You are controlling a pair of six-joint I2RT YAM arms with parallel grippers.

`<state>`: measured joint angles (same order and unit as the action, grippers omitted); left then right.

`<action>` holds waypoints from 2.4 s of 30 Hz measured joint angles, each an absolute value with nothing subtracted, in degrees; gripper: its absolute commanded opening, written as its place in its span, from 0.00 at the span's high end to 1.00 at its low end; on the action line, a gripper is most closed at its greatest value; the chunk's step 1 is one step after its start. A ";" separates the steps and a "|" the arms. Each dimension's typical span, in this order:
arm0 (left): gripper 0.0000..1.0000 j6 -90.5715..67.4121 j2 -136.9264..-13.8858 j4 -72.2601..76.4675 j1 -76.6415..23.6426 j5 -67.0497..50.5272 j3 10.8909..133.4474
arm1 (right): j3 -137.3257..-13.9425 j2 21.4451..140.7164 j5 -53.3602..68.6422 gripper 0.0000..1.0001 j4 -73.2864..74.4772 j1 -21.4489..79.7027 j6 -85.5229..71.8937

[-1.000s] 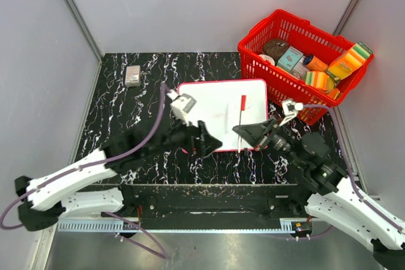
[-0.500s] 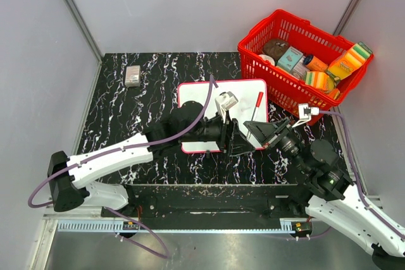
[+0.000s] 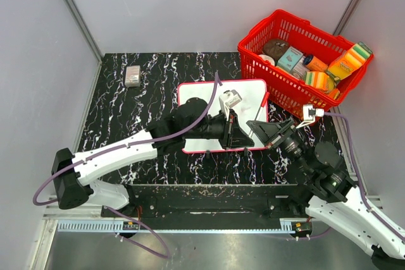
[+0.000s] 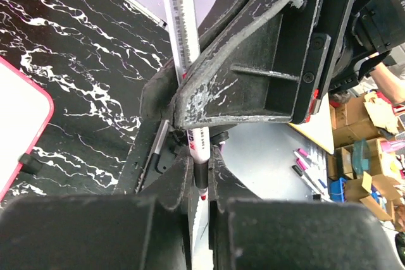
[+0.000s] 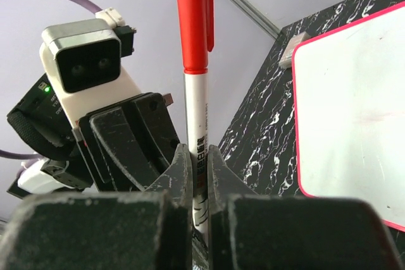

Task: Write a sentence on the whiteboard
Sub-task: Pass from the right arm to the left, then pass from the left arm to the right

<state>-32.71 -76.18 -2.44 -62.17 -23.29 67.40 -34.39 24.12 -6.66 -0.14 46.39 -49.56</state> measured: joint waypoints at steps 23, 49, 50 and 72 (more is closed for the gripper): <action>1.00 -22.17 -58.63 -20.95 -55.40 -17.41 65.84 | -37.19 28.82 8.80 0.00 10.00 46.44 -40.03; 1.00 -14.79 -55.68 -39.44 -61.12 -36.47 63.22 | -51.81 42.92 40.91 0.23 14.11 46.46 -24.58; 1.00 -14.79 -56.01 -39.44 -61.32 -36.53 63.22 | -51.75 42.89 42.09 0.25 12.56 46.46 -25.65; 1.00 -15.07 -54.72 -35.86 -62.41 -34.70 63.24 | -44.66 41.93 45.98 0.48 -2.52 46.46 -36.21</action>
